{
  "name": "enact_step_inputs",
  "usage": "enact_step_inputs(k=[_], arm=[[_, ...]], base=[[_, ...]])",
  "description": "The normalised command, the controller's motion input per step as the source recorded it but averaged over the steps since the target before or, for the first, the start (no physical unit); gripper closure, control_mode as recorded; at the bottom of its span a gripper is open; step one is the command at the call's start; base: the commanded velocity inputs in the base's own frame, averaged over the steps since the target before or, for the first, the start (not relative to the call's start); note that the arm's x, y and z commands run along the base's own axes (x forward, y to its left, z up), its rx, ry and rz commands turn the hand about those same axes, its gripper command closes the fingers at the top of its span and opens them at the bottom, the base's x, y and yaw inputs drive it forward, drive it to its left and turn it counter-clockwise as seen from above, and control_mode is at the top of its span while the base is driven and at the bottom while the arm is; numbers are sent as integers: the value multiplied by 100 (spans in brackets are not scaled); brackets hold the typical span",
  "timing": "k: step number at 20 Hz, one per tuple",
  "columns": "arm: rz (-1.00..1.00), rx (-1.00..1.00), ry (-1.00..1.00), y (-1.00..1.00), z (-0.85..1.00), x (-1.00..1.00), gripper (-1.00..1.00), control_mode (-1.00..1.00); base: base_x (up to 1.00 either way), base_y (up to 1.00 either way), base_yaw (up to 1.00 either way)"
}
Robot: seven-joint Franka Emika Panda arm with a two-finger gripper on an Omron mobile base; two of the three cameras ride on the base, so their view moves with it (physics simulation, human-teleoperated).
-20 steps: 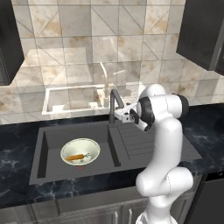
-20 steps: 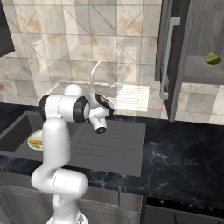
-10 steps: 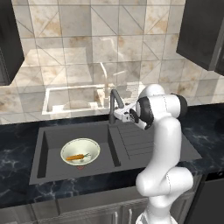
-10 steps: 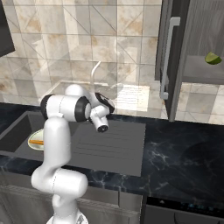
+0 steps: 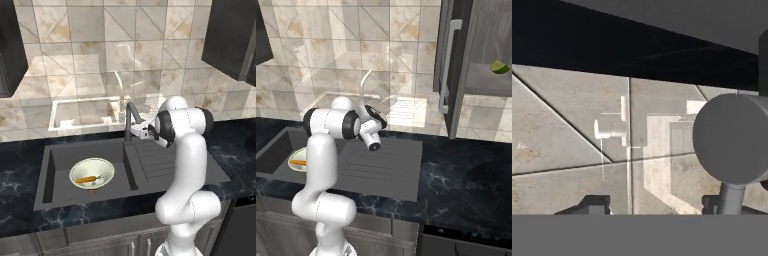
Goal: Pick the carrot from the cabinet and place it in the bowl. Then pick the bowl and place it in the sink. Then turn on the sink facuet.
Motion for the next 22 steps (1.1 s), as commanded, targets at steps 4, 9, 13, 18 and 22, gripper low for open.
enact_step_inputs(k=[4, 9, 13, 18, 22], arm=[[-6, 8, 0, -70, -16, 5, 100, -100], [-15, 13, 0, -93, -16, 8, 100, -100], [-20, 17, 4, -100, -11, 15, 100, -100], [-21, 19, 7, -100, -13, 22, 100, -100], [-18, 18, 7, -100, -18, 20, 100, -100]], base=[[0, 0, 0], [0, 0, 0], [0, 0, 0], [0, 0, 0], [0, 0, 0]])
